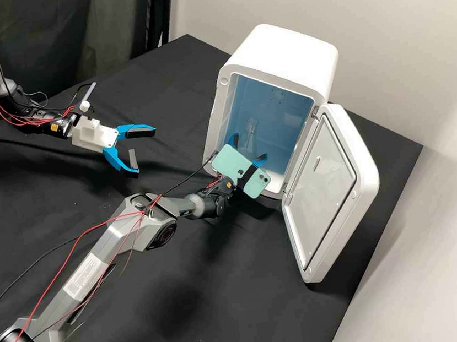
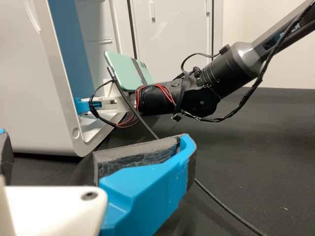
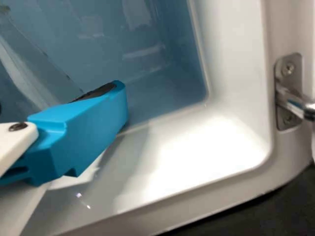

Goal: Place the flask in the incubator

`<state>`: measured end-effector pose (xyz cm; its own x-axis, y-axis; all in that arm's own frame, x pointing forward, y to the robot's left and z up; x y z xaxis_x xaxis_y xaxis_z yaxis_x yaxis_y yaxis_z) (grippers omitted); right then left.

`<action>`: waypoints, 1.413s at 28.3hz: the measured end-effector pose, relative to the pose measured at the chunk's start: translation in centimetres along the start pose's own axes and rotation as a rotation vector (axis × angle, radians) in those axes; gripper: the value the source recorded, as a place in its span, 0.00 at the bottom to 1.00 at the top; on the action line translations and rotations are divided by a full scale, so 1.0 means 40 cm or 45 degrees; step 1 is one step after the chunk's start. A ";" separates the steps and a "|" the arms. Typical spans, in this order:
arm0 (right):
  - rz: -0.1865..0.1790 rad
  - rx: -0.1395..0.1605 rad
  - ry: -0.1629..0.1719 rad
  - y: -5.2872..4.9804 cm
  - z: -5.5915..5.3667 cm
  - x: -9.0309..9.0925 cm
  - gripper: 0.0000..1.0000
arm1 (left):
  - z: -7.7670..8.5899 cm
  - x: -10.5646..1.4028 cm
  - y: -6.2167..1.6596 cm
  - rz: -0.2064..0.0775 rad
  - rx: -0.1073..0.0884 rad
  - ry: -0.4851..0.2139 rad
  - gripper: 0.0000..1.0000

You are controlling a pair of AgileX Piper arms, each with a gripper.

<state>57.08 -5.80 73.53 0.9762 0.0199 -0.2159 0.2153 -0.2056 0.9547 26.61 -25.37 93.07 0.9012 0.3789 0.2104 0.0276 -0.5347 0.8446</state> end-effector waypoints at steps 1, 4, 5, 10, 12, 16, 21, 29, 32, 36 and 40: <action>-0.002 0.000 -0.009 0.000 0.002 0.000 1.00 | 0.000 0.000 0.000 0.000 0.000 0.000 1.00; -0.007 0.001 -0.025 -0.002 0.005 -0.001 1.00 | 0.000 0.000 0.000 0.000 0.000 0.000 1.00; -0.009 -0.006 -0.027 -0.003 0.007 -0.001 1.00 | 0.000 0.000 0.000 0.000 0.000 0.000 1.00; -0.019 -0.061 -0.026 -0.013 0.018 -0.008 1.00 | 0.000 0.000 0.000 0.000 0.000 0.000 1.00; -0.019 -0.065 -0.020 -0.015 0.023 -0.011 1.00 | 0.000 0.000 0.000 0.000 0.000 0.000 1.00; -0.020 -0.095 -0.018 -0.014 0.027 -0.021 1.00 | 0.000 0.000 0.000 0.000 0.000 0.000 1.00; -0.001 -0.126 -0.043 -0.002 0.017 -0.048 1.00 | 0.000 0.000 0.002 0.002 0.001 0.000 1.00; 0.073 -0.160 -0.112 0.056 0.005 -0.105 1.00 | 0.002 -0.002 0.009 0.013 0.005 -0.002 1.00; 0.085 -0.146 -0.126 0.066 0.006 -0.119 1.00 | 0.002 -0.002 0.009 0.013 0.005 -0.002 1.00; 0.092 -0.149 -0.126 0.076 -0.002 -0.137 1.00 | 0.002 -0.002 0.009 0.013 0.005 -0.002 1.00; 0.104 -0.151 -0.098 0.076 -0.009 -0.163 1.00 | 0.002 -0.002 0.009 0.013 0.005 -0.002 1.00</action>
<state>51.37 -6.23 77.92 0.9867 -0.0682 -0.1477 0.1416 -0.0867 0.9861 26.59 -25.65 93.32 0.9021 0.3723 0.2183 0.0200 -0.5414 0.8405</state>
